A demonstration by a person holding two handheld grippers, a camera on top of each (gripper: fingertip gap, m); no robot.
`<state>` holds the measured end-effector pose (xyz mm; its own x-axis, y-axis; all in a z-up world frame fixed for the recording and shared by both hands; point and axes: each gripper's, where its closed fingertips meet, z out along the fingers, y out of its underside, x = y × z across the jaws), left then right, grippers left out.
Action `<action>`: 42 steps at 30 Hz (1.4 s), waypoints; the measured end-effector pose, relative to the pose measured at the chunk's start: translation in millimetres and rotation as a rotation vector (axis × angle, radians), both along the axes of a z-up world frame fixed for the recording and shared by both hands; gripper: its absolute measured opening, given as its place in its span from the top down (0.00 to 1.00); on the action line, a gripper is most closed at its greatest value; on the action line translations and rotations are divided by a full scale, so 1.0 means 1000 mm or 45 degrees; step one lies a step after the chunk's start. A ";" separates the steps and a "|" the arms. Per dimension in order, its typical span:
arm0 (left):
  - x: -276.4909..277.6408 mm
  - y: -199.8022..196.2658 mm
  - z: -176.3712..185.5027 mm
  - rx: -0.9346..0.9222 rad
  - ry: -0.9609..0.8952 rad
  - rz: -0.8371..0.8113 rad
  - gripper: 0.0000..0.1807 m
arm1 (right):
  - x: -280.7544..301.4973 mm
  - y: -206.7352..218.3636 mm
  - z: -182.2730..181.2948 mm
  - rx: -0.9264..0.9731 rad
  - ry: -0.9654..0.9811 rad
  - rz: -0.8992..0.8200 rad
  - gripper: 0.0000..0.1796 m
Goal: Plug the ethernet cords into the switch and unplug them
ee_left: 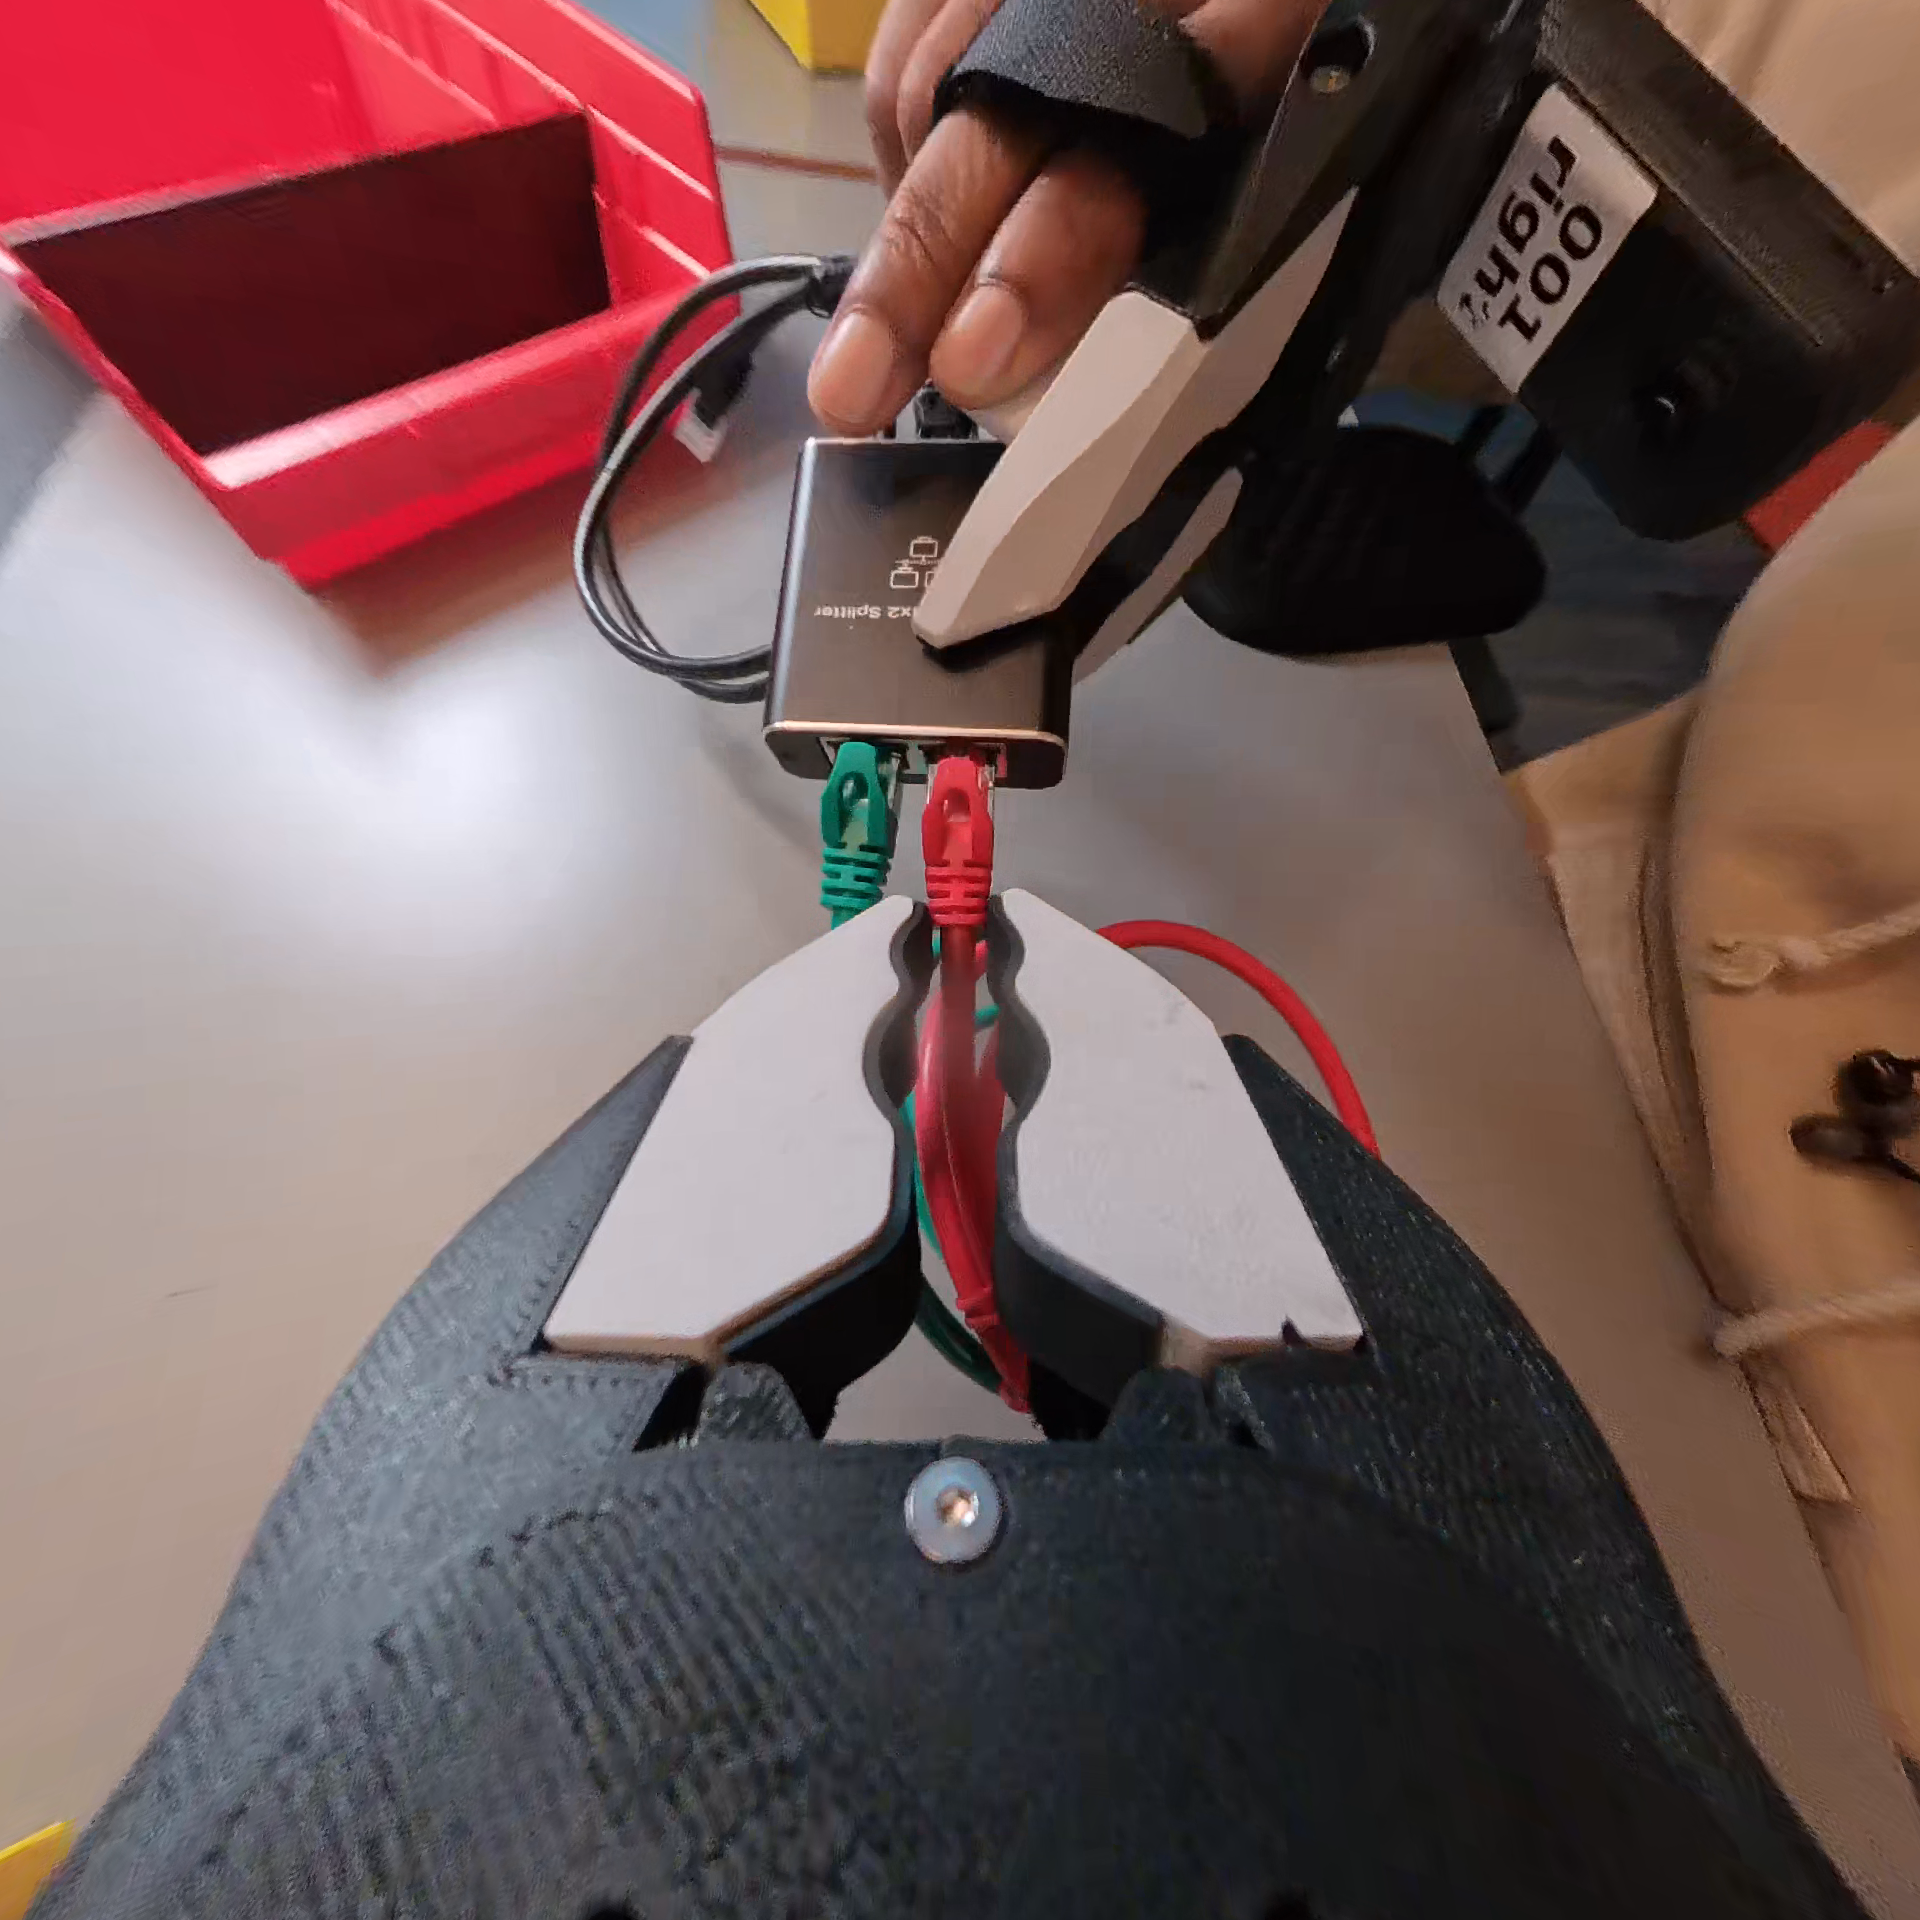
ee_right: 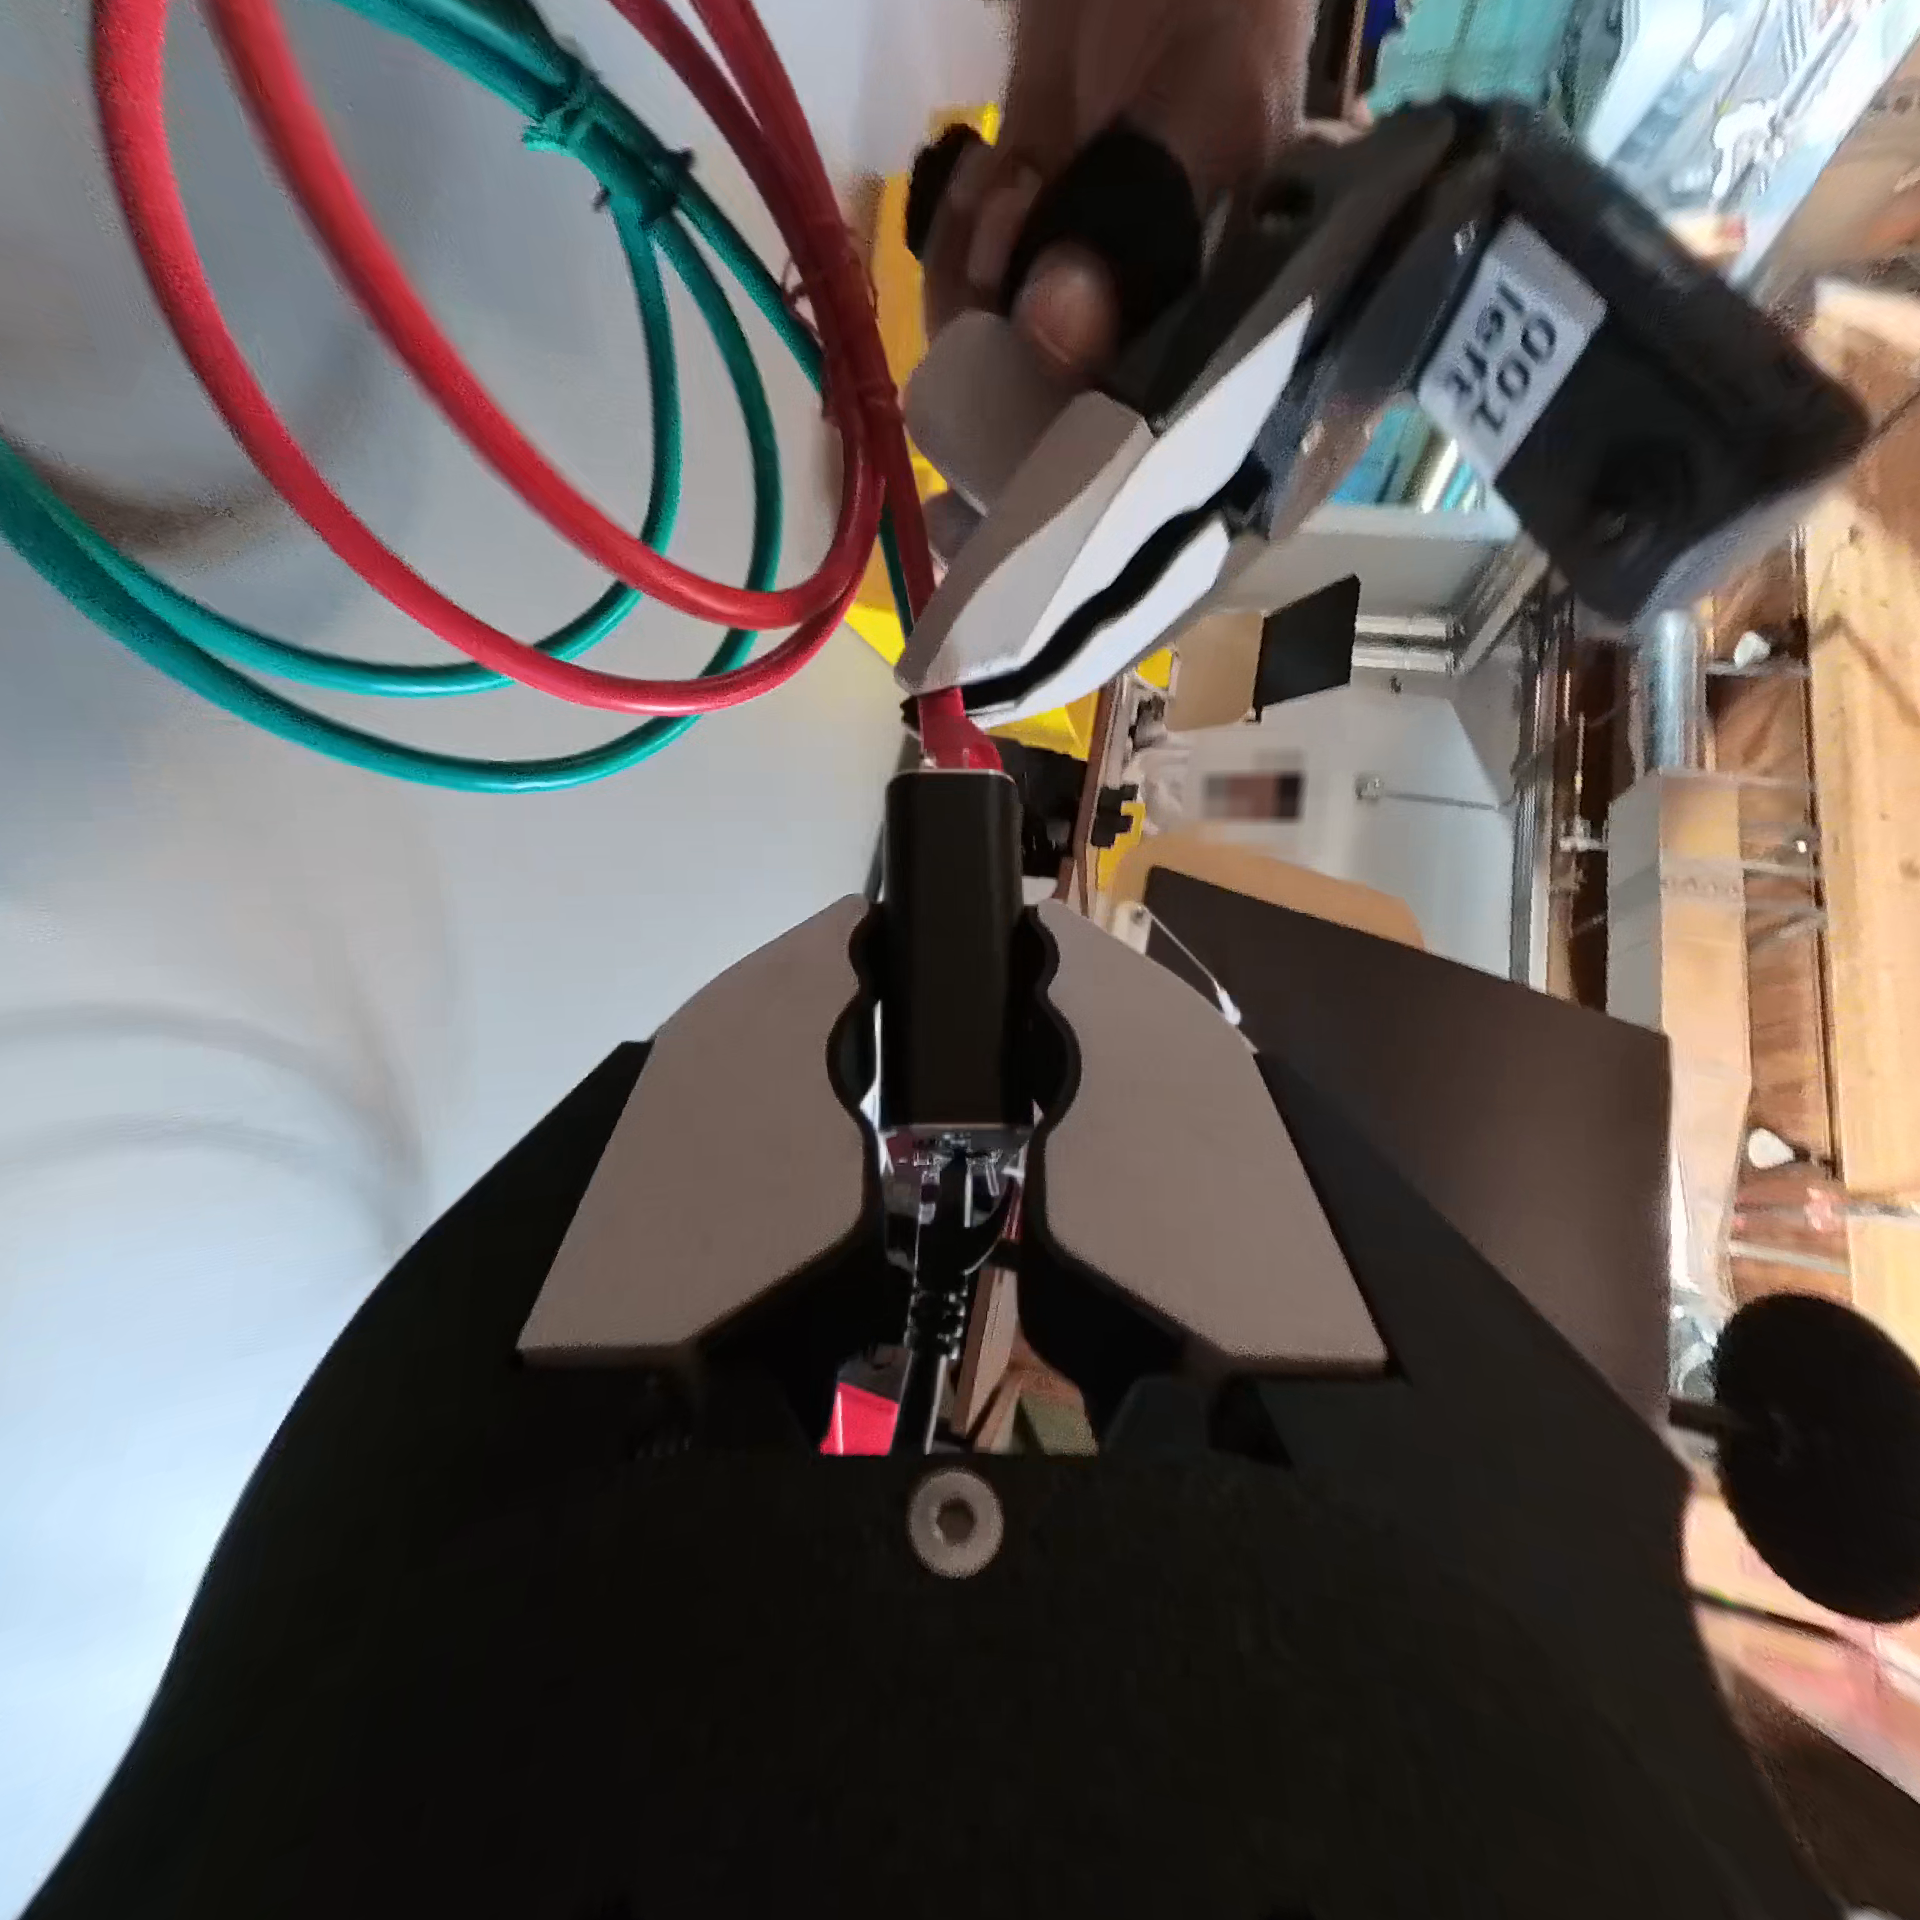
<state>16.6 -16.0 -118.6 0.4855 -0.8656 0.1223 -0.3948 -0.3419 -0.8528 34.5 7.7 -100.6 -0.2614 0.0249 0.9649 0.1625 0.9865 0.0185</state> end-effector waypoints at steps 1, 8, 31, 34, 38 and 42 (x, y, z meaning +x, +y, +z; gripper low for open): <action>-0.002 0.003 0.007 0.034 -0.023 0.029 0.95 | -0.002 0.005 0.007 -0.011 0.032 -0.033 0.86; -0.032 0.025 0.049 0.212 -0.174 0.334 0.95 | -0.029 0.047 0.063 -0.085 0.322 -0.319 0.79; -0.034 0.035 0.072 0.907 0.330 0.561 0.95 | -0.042 0.056 0.082 -2.926 0.308 0.082 0.84; -0.037 0.036 0.064 0.908 0.409 0.554 0.95 | -0.043 0.051 0.079 -2.861 0.283 0.089 0.85; -0.041 0.040 0.053 0.904 0.495 0.579 0.95 | -0.046 0.051 0.073 -2.763 0.317 0.041 0.85; -0.043 0.045 0.051 0.914 0.519 0.644 0.95 | -0.048 0.055 0.069 -2.772 0.364 0.062 0.85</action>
